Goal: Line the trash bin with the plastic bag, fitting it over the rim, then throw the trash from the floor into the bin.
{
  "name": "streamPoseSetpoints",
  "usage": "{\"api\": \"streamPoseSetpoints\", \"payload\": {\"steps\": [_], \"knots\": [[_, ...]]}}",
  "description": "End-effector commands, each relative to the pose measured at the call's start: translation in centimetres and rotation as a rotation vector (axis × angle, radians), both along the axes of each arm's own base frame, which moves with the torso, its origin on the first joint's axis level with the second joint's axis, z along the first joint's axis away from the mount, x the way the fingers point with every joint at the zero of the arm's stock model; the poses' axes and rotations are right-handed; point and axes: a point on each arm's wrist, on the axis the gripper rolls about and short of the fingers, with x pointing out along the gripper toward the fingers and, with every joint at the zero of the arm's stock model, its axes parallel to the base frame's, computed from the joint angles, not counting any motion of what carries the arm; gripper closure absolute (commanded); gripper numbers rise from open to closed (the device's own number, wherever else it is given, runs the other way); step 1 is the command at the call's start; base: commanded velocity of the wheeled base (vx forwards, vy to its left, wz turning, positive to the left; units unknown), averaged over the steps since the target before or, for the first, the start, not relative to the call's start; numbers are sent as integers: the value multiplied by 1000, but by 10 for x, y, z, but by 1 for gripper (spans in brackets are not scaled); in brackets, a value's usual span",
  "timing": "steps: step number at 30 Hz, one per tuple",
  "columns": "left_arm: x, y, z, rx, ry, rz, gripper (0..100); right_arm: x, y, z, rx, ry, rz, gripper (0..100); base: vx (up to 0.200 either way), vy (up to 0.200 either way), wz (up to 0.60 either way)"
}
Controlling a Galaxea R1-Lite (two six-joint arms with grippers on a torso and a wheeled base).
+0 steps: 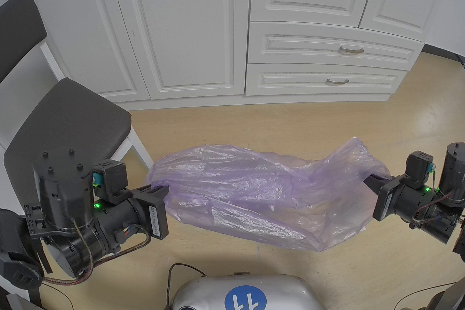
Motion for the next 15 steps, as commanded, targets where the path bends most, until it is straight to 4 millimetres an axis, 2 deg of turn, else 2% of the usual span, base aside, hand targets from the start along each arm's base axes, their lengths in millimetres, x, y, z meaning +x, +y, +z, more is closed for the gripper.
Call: {"api": "streamPoseSetpoints", "payload": {"steps": [1, 8, 9, 15], "knots": [[13, 4, -5, 24, 15, 55, 100, -20, -12, 19, -77, -59, -45, 100, 0, 0, 0], [10, 15, -3, 31, 6, 28, 100, -33, -22, 14, -232, 6, -65, 100, 0, 0, 0], [7, 22, -3, 39, 3, 9, 100, -34, -24, 11, -264, 19, -62, 100, 0, 0, 0], [2, 30, -1, 17, 1, -75, 100, -34, -23, 7, -289, 36, -56, 100, 0, 0, 0]]}}
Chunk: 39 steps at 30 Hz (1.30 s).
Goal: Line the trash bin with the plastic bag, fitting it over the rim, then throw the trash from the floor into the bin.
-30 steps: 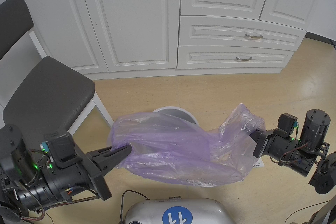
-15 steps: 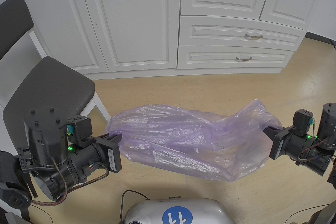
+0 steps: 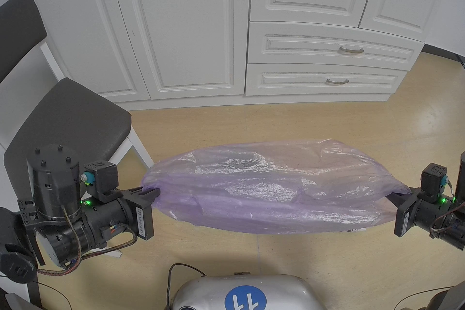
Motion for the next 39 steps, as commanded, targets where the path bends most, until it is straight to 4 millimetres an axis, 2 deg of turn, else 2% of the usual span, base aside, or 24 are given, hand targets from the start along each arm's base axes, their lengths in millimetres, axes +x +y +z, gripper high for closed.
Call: {"api": "streamPoseSetpoints", "payload": {"steps": [1, 5, 6, 13, 14, 17, 21, 23, 28, 31, 33, 37, 39], "knots": [[-6, 8, 4, -22, -16, -22, 100, -4, -2, 1, -1, -7, 8, 100, 0, 0, 0], [-6, 6, 4, -31, -26, -33, 100, -4, 0, 0, 0, -3, 25, 100, 0, 0, 0], [-6, -4, 7, -70, -69, -68, 100, 3, 9, -2, -4, 17, 63, 100, 0, 0, 0], [2, -21, 9, -166, -163, -182, 100, 37, 35, -3, -59, 59, 157, 100, 0, 0, 0], [2, -21, 9, -166, -163, -182, 100, 37, 35, -3, -59, 59, 157, 100, 0, 0, 0], [3, -29, 10, -222, -183, -309, 100, 46, 52, -6, -52, 52, 213, 100, 0, 0, 0], [-3, -41, 7, -250, -184, -413, 100, 44, 64, -7, 51, 6, 268, 100, 0, 0, 0], [-6, -49, 5, -265, -192, -445, 100, 40, 75, -9, 157, 7, 327, 100, 0, 0, 0], [-7, -52, -2, -291, -206, -457, 100, 45, 93, -16, 341, 59, 377, 100, 0, 0, 0], [2, -59, -11, -315, -196, -440, 100, 53, 103, -25, 413, 93, 383, 100, 0, 0, 0], [17, -69, -26, -367, -191, -404, 100, 62, 111, -35, 455, 75, 392, 100, 0, 0, 0], [32, -77, -46, -380, -207, -304, 100, 70, 119, -37, 511, 10, 402, 100, 0, 0, 0], [43, -81, -48, -369, -228, -227, 100, 75, 120, -38, 532, -11, 400, 100, 0, 0, 0]]}}
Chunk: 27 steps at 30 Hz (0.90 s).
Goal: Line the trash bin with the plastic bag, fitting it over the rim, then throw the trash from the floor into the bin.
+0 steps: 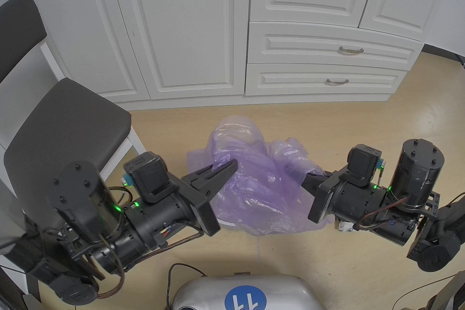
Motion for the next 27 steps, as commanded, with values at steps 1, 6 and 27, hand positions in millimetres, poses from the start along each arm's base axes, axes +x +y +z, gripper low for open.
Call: {"api": "streamPoseSetpoints", "payload": {"steps": [1, 6, 27], "knots": [[34, -18, -40, 29, 76, 151, 100, 19, 17, -29, 12, 41, 8, 100, 0, 0, 0], [46, -19, -42, 19, 72, 191, 100, 27, 20, -32, 41, 59, -11, 100, 0, 0, 0], [106, -20, -80, -65, 190, 286, 100, 85, 29, -77, 171, 195, -107, 100, 0, 0, 0]]}}
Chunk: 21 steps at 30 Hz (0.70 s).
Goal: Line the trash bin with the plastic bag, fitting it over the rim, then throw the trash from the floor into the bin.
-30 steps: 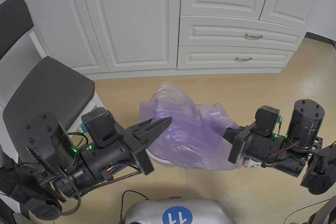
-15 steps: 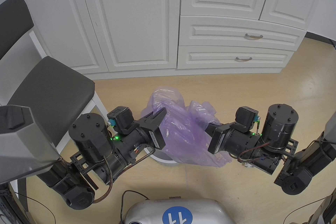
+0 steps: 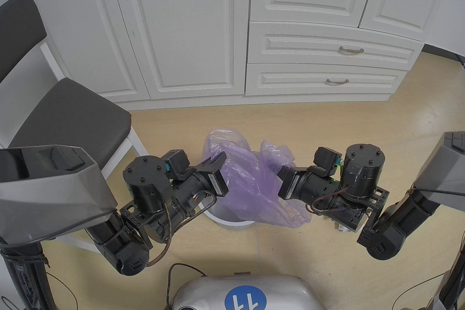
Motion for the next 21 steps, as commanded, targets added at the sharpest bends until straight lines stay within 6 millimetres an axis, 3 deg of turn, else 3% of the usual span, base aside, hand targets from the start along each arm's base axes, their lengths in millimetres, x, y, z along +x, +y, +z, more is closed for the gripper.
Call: {"api": "streamPoseSetpoints", "payload": {"steps": [1, 10, 21], "knots": [[10, -4, -12, -21, 30, 8, 100, 11, 7, -27, 12, 19, -2, 100, 0, 0, 0], [27, -9, -27, -62, 64, 23, 100, 24, 6, -46, 40, 8, -21, 100, 0, 0, 0], [34, 1, -22, -73, 47, 59, 100, 28, 11, -50, 127, 69, -3, 100, 0, 0, 0]]}}
